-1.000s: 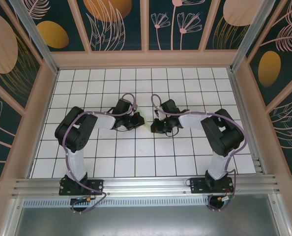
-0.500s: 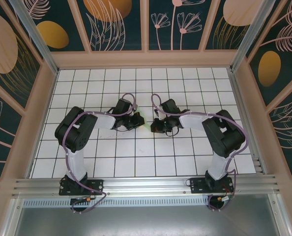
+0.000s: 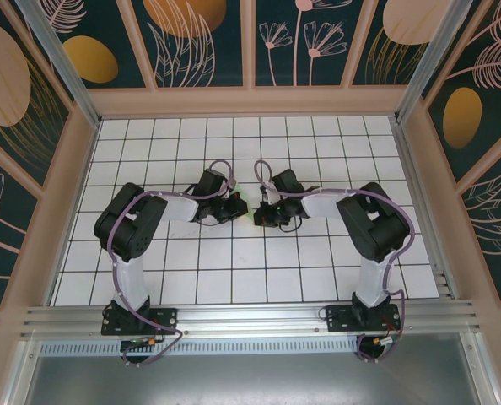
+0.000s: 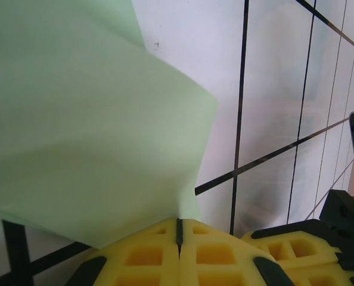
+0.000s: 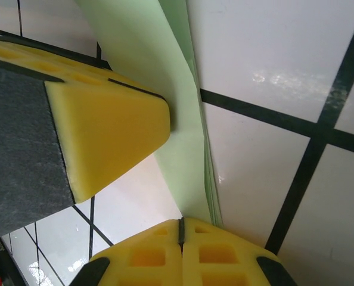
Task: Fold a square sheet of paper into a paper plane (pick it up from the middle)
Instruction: Fold the wing for the fifth time at the center of the table.
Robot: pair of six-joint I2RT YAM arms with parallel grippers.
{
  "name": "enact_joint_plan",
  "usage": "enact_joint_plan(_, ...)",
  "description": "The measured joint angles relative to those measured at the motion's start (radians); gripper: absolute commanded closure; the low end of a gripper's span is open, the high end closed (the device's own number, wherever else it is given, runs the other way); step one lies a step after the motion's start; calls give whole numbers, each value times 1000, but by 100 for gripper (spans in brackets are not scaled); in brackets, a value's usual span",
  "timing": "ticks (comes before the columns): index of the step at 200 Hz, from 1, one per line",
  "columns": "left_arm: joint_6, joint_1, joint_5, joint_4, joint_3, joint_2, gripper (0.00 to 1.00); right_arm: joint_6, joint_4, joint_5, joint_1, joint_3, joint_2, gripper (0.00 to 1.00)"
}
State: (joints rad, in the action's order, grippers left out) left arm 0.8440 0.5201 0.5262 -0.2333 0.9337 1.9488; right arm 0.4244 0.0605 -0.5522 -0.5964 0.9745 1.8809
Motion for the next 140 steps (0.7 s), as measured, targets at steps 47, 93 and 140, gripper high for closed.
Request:
enact_joint_plan(47, -26, 1, -6, 31, 17, 0, 91, 0, -69, -15, 12, -50, -9, 98)
enact_joint_plan(93, -71, -5, -14, 62, 34, 1, 90, 0, -146, -27, 17, -95, -17, 99)
enact_joint_plan(140, -136, -82, -48, 91, 65, 5, 87, 0, -166, -32, 20, -106, -18, 99)
